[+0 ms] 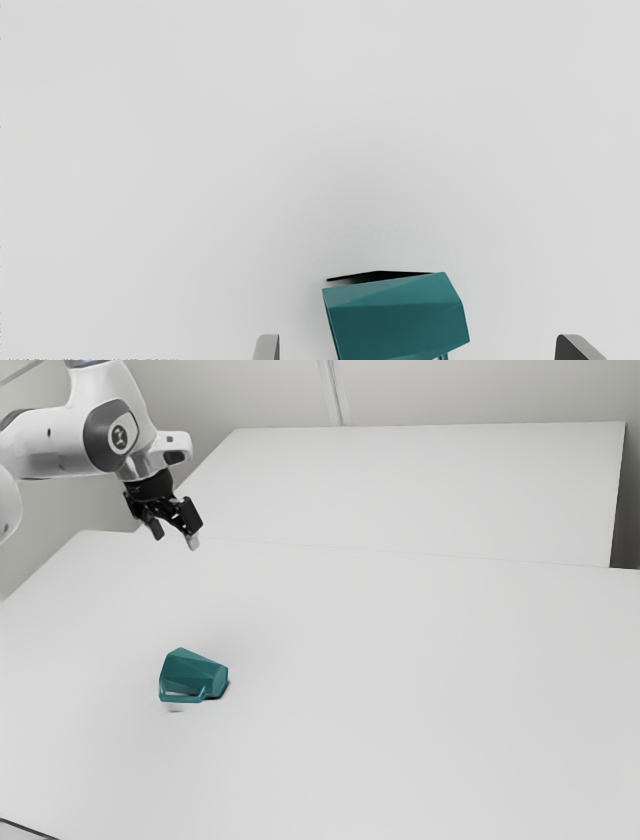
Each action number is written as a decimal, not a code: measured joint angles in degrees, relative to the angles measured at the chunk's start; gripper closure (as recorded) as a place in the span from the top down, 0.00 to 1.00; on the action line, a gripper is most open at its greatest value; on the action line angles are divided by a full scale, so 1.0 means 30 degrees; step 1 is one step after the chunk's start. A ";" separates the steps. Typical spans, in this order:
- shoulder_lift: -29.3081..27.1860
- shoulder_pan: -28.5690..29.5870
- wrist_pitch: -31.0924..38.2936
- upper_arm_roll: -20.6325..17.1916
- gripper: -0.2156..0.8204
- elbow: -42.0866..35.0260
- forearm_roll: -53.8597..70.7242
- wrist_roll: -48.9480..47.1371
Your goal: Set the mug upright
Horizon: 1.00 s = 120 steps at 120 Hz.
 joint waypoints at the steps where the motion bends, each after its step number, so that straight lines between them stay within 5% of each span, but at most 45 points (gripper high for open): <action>1: -0.0002 0.0002 0.0003 0.0004 0.79 -0.0003 0.0008 -0.0007; 28: -0.0807 0.0294 0.0100 0.0425 0.79 -0.0885 -0.1152 0.0079; 61: -0.0791 0.4300 0.0037 -0.0465 0.79 -0.3591 -0.4460 0.0768; 120: 0.2646 0.7365 -0.0485 -0.1422 0.79 -0.4581 -0.7782 0.3102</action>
